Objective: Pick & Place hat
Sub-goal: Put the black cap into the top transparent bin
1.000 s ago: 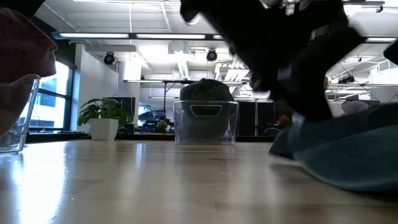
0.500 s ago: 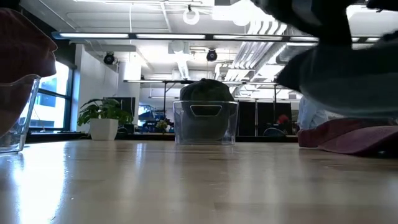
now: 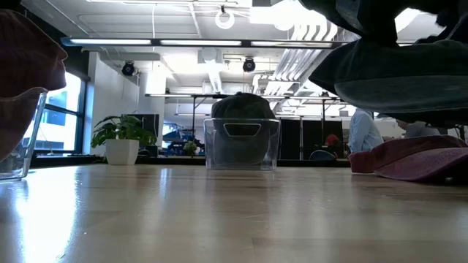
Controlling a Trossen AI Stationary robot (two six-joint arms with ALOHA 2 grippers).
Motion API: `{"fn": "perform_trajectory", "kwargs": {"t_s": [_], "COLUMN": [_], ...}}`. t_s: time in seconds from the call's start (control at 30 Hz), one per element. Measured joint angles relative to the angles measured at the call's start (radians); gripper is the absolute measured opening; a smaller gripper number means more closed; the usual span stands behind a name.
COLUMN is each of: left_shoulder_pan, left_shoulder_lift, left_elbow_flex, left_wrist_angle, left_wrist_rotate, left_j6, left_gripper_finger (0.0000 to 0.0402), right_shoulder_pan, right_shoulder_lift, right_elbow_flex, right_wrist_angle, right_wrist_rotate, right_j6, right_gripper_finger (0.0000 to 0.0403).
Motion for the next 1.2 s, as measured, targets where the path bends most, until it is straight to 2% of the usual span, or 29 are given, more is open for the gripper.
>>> {"fn": "perform_trajectory", "kwargs": {"t_s": [0.17,0.3,0.4,0.53,0.67,0.7,0.8,0.9,1.07,1.2], "left_shoulder_pan": [-0.01,-0.01,-0.01,-0.01,-0.01,-0.01,-0.013,-0.023,-0.03,-0.052], "left_shoulder_lift": [0.0,0.0,0.0,0.0,0.0,0.0,-0.005,-0.048,-0.124,-0.127], "left_elbow_flex": [0.0,0.0,0.0,0.0,0.0,0.0,0.001,-0.001,0.001,0.0], "left_wrist_angle": [0.004,0.008,0.004,0.0,0.0,-0.005,-0.058,-0.157,-0.439,-0.515], "left_wrist_rotate": [-0.037,-0.057,-0.079,-0.109,-0.13,-0.127,-0.103,-0.104,-0.108,-0.177], "left_j6": [0.023,0.034,0.041,0.041,0.041,0.046,0.066,0.009,-0.269,-0.409], "left_gripper_finger": [0.0,0.0,0.0,0.0,0.0001,0.0004,0.0026,0.0067,0.0142,0.0165], "right_shoulder_pan": [-0.082,-0.149,-0.183,-0.195,-0.193,-0.193,-0.193,-0.193,-0.193,-0.2], "right_shoulder_lift": [0.0,-0.001,-0.001,-0.001,-0.001,-0.001,-0.002,-0.002,-0.003,-0.004], "right_elbow_flex": [-0.068,-0.121,-0.154,-0.169,-0.17,-0.17,-0.17,-0.17,-0.171,-0.17], "right_wrist_angle": [0.119,0.314,0.442,0.535,0.601,0.618,0.64,0.645,0.804,0.878], "right_wrist_rotate": [-0.093,-0.28,-0.439,-0.576,-0.63,-0.638,-0.66,-0.705,-0.852,-0.886], "right_j6": [-0.132,-0.232,-0.257,-0.263,-0.279,-0.291,-0.294,-0.3,-0.362,-0.39], "right_gripper_finger": [0.0254,0.0252,0.0231,0.0151,0.0035,0.0018,0.0023,0.0026,0.0007,0.0013]}}
